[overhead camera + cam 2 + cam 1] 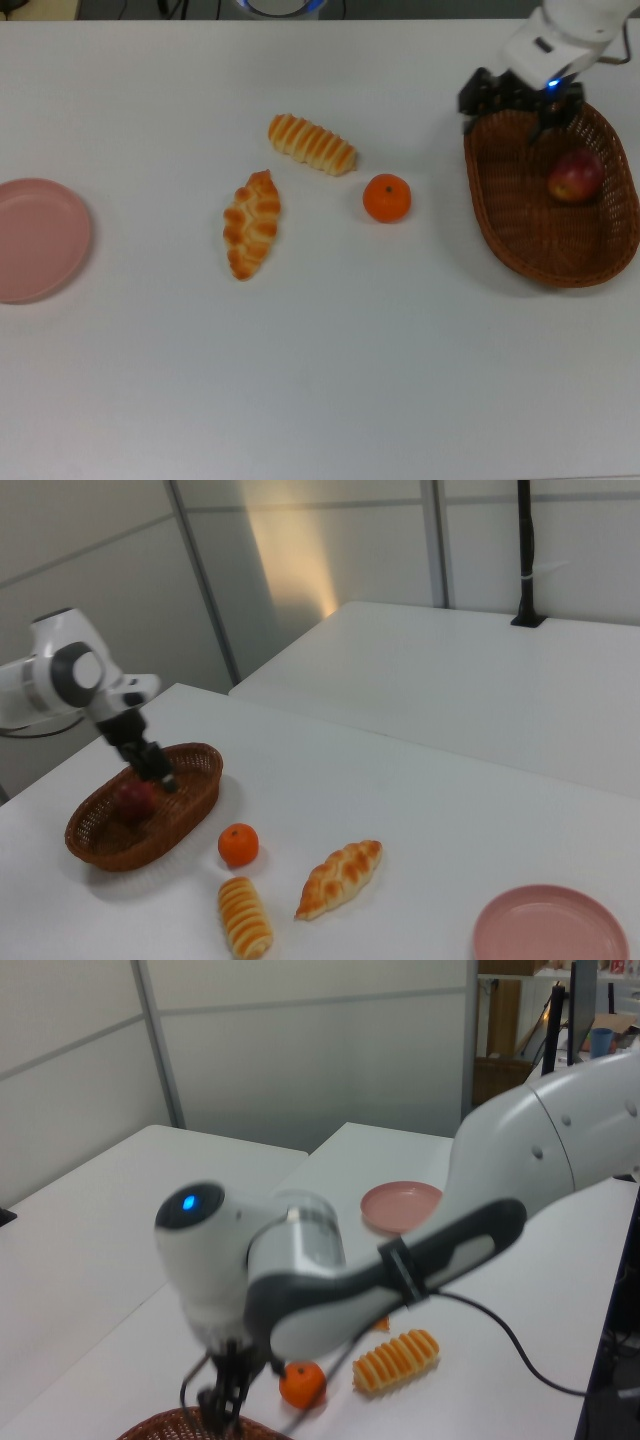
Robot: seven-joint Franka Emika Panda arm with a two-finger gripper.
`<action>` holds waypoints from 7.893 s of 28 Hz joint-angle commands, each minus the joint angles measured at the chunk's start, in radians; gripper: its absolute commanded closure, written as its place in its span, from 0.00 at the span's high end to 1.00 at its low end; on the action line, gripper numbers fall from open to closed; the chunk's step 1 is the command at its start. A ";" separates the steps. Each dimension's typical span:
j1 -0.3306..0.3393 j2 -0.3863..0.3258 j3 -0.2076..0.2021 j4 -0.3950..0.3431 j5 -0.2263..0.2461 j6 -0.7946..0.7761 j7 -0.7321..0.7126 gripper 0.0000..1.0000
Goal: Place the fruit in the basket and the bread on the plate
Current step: 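Move the gripper to the braided bread and grasp it, then carry the braided bread onto the pink plate and open the gripper, then move the gripper down to the orange and grasp it, then lower the orange into the wicker basket and release it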
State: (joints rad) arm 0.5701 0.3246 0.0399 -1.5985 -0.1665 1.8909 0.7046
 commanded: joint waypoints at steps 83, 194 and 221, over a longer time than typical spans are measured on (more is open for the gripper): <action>-0.980 0.050 -0.029 -0.049 0.240 0.248 -0.350 0.00; -0.170 0.016 -0.020 -0.156 -0.004 0.258 -0.008 0.00; -0.015 0.090 0.038 0.023 0.005 0.166 0.174 1.00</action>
State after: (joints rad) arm 0.5401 0.3969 0.0838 -1.6087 -0.1490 2.0894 0.8557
